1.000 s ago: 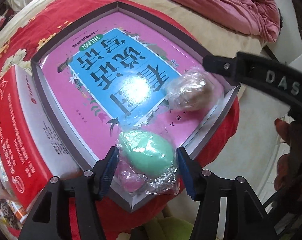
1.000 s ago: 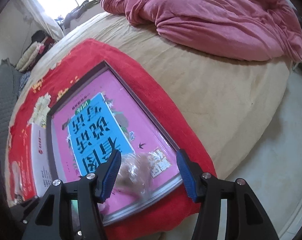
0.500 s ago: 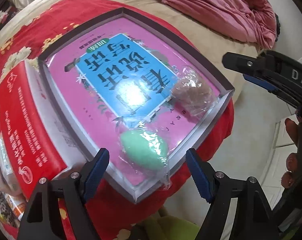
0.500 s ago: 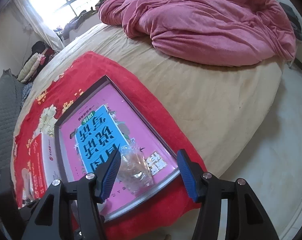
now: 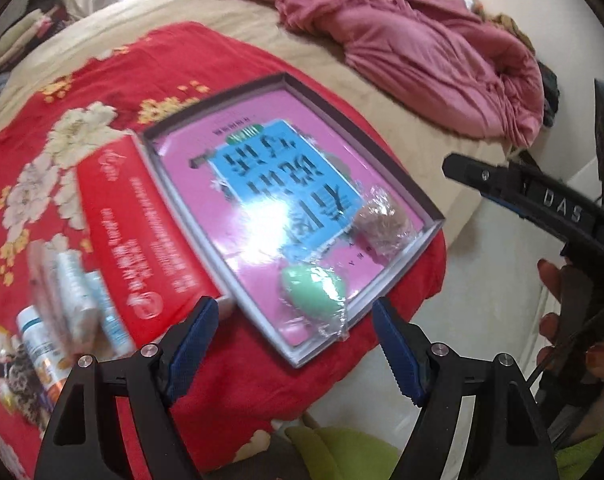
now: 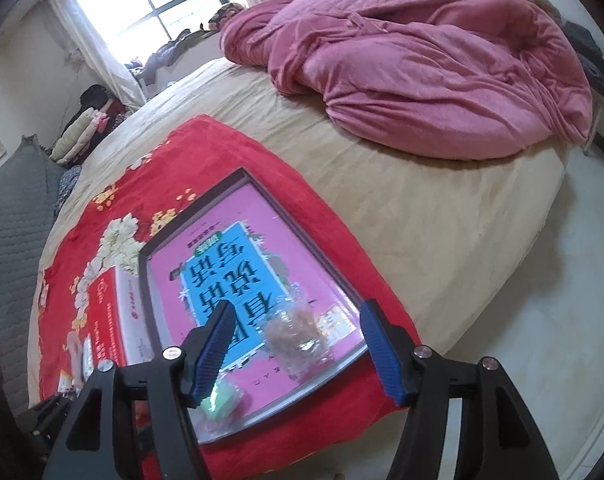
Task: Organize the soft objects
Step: 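Move both tools back over the remaining pile of items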
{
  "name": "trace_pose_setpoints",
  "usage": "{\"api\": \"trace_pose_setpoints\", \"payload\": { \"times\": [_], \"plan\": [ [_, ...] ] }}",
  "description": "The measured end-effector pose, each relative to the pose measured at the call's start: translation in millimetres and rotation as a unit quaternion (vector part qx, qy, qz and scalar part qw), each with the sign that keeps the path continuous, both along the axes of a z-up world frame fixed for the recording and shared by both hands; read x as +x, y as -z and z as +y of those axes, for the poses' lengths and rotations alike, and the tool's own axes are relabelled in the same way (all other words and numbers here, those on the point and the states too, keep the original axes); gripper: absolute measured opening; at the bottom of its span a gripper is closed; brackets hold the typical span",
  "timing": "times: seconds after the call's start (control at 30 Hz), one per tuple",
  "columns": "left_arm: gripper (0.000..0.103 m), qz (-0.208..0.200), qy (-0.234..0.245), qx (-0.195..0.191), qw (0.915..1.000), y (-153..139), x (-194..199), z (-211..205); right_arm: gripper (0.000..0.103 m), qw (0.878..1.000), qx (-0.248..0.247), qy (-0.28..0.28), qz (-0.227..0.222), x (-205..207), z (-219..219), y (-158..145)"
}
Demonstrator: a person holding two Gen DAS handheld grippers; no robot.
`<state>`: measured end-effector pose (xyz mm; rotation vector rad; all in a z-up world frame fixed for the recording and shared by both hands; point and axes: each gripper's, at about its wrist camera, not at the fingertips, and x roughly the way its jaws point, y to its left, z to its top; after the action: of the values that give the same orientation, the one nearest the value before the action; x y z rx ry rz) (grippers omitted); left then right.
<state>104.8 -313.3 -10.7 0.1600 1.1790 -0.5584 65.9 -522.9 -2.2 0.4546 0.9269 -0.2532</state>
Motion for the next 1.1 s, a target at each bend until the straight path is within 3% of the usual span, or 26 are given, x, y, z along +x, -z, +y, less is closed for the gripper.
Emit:
{"api": "trace_pose_setpoints", "payload": {
  "times": [0.5, 1.1],
  "plan": [
    [0.080, -0.010, -0.078, -0.037, 0.9963, -27, -14, 86, 0.068, 0.996, -0.050, -0.070, 0.001, 0, 72, -32],
    [0.080, -0.031, -0.162, -0.071, 0.9838, -51, -34, 184, 0.068, 0.987, -0.061, -0.148, -0.020, -1, 158, -58]
  ]
}}
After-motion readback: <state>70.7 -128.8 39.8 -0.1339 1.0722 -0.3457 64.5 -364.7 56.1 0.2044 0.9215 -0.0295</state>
